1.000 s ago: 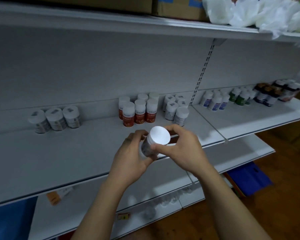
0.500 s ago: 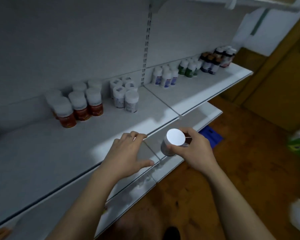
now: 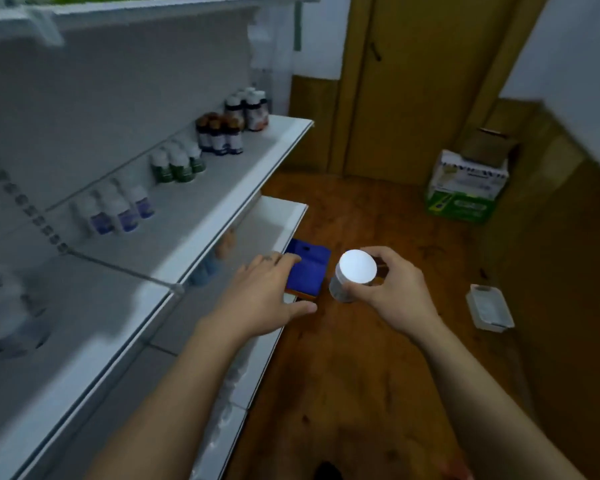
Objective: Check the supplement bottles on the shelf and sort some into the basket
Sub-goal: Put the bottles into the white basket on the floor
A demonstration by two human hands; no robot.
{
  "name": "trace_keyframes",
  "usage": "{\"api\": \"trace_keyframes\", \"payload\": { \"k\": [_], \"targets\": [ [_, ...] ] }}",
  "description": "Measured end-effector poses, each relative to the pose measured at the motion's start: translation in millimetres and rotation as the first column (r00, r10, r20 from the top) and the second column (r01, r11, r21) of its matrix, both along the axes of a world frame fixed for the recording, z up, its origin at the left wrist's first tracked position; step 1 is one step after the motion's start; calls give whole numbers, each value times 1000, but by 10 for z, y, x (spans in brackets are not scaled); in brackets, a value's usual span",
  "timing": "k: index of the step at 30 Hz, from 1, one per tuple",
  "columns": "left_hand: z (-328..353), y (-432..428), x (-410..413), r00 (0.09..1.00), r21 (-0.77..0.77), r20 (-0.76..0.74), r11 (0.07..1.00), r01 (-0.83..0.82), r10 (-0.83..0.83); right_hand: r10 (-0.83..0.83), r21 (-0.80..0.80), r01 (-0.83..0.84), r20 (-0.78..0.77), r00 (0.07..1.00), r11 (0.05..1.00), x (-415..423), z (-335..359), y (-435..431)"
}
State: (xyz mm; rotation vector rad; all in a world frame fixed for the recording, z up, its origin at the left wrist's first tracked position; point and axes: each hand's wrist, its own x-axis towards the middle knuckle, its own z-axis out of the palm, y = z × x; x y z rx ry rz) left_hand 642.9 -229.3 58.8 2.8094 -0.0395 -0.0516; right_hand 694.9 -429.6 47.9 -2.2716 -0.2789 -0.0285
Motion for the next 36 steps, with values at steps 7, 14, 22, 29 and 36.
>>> {"api": "trace_keyframes", "payload": {
  "k": [7, 14, 22, 29, 36],
  "targets": [
    [17, -931, 1039, 981, 15, 35, 982, 190, -191, -177, -24, 178, 40, 983, 984, 591, 0, -1012],
    [6, -1514, 1632, 938, 44, 39, 938, 343, -345, -319, -2, 319, -29, 947, 948, 819, -42, -1532],
    [-207, -1678, 2356, 880, -55, -21, 880, 472, -474, -524, 6, 530, -137, 841, 848, 1249, -169, -1691],
    [-424, -1639, 3369, 815, -112, -53, 815, 569, -577, -656, -41, 657, -131, 744, 753, 2060, -311, -1688],
    [-414, -1821, 4292, 745, -77, -116, 753, 653, -657, -774, -50, 777, -153, 615, 628, 2674, -431, -1821]
  ]
}}
